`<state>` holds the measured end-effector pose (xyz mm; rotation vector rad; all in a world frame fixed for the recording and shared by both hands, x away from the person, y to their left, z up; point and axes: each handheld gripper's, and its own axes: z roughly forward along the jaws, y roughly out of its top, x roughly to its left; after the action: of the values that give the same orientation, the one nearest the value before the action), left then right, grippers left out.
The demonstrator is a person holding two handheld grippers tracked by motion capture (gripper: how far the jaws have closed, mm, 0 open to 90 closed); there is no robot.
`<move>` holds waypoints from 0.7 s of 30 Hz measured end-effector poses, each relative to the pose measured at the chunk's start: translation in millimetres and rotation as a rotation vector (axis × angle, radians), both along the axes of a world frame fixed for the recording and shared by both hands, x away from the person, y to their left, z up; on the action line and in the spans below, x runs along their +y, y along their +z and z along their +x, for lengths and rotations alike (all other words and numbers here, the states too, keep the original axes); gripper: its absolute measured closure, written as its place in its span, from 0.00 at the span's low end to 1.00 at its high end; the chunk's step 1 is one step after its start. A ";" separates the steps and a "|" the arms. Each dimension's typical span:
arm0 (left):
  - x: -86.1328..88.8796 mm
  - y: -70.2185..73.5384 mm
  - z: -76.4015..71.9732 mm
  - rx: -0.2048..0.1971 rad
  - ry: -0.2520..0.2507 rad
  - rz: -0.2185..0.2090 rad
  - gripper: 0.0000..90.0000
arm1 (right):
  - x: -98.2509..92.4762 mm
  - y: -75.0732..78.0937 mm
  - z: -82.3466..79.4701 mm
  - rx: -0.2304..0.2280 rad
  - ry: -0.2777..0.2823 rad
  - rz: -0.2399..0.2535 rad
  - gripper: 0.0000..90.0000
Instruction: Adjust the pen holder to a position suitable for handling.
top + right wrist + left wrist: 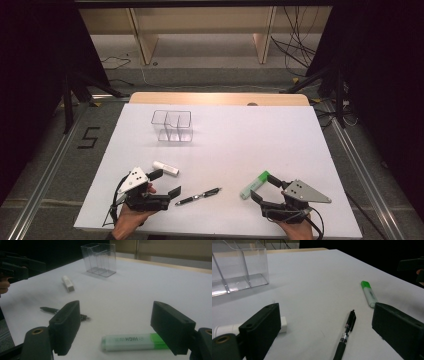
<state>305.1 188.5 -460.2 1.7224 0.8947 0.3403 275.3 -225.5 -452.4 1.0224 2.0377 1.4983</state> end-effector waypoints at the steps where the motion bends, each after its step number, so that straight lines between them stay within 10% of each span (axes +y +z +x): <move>1: 0.2 0.1 0.1 0.000 0.002 -0.001 0.09 | 0.2 0.1 -0.1 0.001 0.000 0.001 0.28; 21: 5.2 10.2 12.2 0.035 0.051 0.005 0.09 | -0.2 2.5 -0.2 -0.017 -0.003 -0.002 0.28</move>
<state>317.3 193.8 -450.0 1.7170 0.9652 0.3469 275.1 -225.7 -449.9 1.0085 2.0250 1.4987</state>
